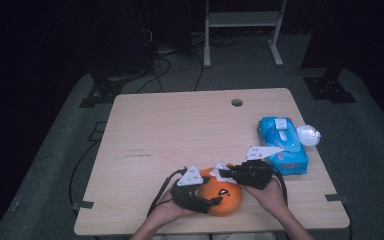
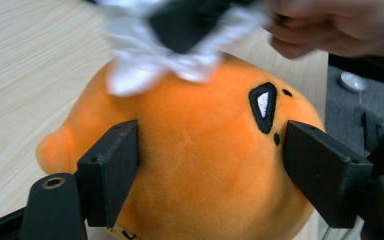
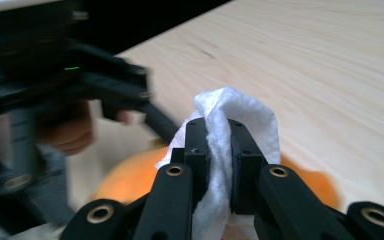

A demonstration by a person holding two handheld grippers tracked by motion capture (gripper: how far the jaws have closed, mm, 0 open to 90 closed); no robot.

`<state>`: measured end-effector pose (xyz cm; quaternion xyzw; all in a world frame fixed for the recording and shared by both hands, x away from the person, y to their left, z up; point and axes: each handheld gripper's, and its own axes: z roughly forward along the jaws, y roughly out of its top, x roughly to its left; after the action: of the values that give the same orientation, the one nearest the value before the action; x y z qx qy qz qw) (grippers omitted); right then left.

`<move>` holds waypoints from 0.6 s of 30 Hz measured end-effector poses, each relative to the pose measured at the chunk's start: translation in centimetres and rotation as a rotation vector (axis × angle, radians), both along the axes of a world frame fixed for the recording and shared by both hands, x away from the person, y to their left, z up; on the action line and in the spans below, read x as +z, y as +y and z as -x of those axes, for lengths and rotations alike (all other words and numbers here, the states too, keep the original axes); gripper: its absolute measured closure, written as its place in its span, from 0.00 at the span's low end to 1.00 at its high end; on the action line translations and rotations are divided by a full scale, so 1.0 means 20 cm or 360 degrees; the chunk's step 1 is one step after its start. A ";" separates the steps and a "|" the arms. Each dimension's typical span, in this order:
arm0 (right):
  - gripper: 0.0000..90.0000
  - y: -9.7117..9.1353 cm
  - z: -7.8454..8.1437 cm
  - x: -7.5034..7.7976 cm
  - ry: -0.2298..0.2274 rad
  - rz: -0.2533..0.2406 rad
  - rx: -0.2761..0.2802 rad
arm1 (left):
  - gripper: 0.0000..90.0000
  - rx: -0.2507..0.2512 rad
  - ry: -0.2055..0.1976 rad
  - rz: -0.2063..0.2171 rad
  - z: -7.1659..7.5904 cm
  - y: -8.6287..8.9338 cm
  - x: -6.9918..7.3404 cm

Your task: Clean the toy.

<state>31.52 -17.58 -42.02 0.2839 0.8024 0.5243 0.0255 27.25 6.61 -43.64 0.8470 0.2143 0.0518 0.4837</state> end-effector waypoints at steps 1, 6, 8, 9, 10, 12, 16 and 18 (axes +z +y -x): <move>0.90 -0.01 -0.01 -0.01 0.0000 0.0023 -0.0024 | 0.26 -0.0007 0.0002 0.0004 0.00 0.00 0.00; 0.89 -0.08 0.00 -0.03 0.0030 0.0056 -0.0085 | 0.26 -0.0026 0.0006 0.0014 -0.01 0.01 0.00; 0.89 -0.09 0.03 -0.02 0.0025 0.0059 -0.0083 | 0.26 -0.0021 0.0005 0.0010 -0.01 0.01 0.00; 0.89 -0.09 0.05 -0.01 0.0015 0.0071 -0.0072 | 0.26 -0.0018 0.0008 0.0006 -0.01 0.01 0.00; 0.89 -0.09 0.07 -0.01 0.0005 0.0071 -0.0055 | 0.26 -0.0018 0.0008 0.0003 -0.01 0.01 0.00; 0.89 -0.09 0.11 0.00 0.0003 0.0064 -0.0011 | 0.26 -0.0019 0.0015 0.0005 -0.01 0.02 -0.01; 0.89 -0.14 0.13 -0.03 0.0041 0.0033 0.0007 | 0.26 -0.0033 0.0005 0.0000 -0.01 0.02 -0.01; 0.89 -0.18 0.13 -0.04 0.0063 0.0038 -0.0021 | 0.26 -0.0036 0.0009 -0.0004 -0.01 0.02 -0.01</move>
<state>28.99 -21.17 -42.82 0.2992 0.8071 0.5088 0.0166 27.43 7.10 -43.79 0.8501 0.2061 0.0443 0.4826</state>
